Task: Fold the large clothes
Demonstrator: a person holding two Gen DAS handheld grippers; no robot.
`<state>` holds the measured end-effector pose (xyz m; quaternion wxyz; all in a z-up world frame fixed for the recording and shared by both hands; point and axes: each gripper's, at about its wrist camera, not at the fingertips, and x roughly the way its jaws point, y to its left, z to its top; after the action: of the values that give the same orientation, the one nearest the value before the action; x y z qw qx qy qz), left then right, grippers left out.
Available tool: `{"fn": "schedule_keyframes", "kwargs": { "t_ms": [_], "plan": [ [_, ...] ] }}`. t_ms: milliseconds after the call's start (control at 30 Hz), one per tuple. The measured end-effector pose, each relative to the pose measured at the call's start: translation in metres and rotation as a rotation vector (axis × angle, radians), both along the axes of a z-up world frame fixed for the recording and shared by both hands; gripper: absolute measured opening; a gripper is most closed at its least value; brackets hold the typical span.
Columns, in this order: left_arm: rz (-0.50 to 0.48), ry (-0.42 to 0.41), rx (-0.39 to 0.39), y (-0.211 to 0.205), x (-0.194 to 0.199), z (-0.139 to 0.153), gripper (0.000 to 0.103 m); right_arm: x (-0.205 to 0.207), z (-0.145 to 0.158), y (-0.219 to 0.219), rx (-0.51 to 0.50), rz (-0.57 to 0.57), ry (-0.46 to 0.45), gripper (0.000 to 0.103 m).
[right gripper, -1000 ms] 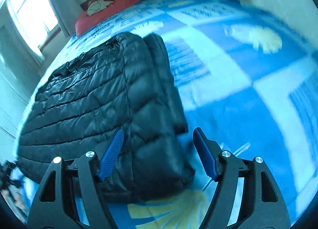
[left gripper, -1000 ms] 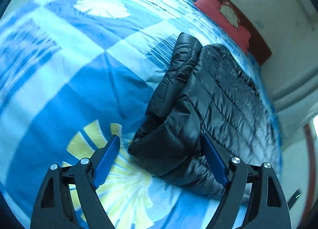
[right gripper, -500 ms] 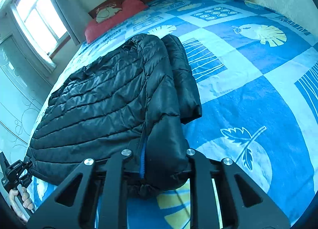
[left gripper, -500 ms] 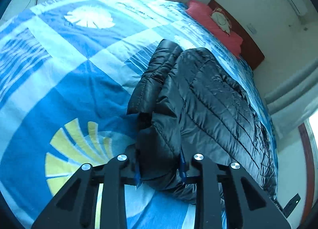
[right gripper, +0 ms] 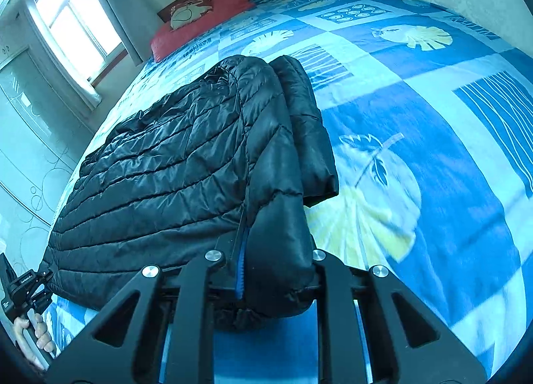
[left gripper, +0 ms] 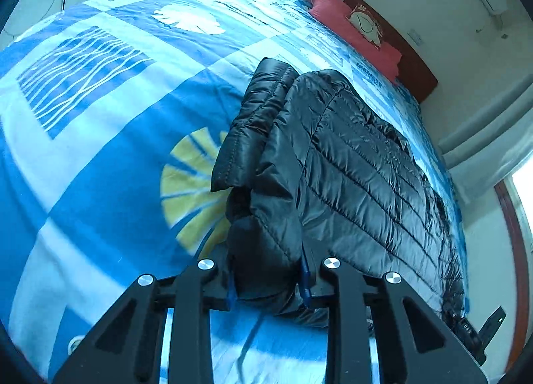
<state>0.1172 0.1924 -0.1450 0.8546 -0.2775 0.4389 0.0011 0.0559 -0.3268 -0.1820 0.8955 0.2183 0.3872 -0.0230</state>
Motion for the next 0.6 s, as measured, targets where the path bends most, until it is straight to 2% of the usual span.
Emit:
{"fn": "schedule_keyframes", "kwargs": {
  "t_ms": [200, 400, 600],
  "plan": [
    [-0.008, 0.003, 0.020, -0.001, -0.004, -0.005, 0.028, -0.001, -0.008, -0.002, -0.001, 0.004, 0.005, 0.018],
    [-0.017, -0.019, 0.079, -0.007, -0.009, -0.002, 0.028, -0.004, -0.008, 0.001, -0.029, 0.005, -0.005, 0.019],
    [-0.019, -0.015, 0.074, -0.004, -0.015, -0.001, 0.028, -0.010, -0.008, 0.001, -0.031, 0.002, -0.007, 0.018]
  ]
}}
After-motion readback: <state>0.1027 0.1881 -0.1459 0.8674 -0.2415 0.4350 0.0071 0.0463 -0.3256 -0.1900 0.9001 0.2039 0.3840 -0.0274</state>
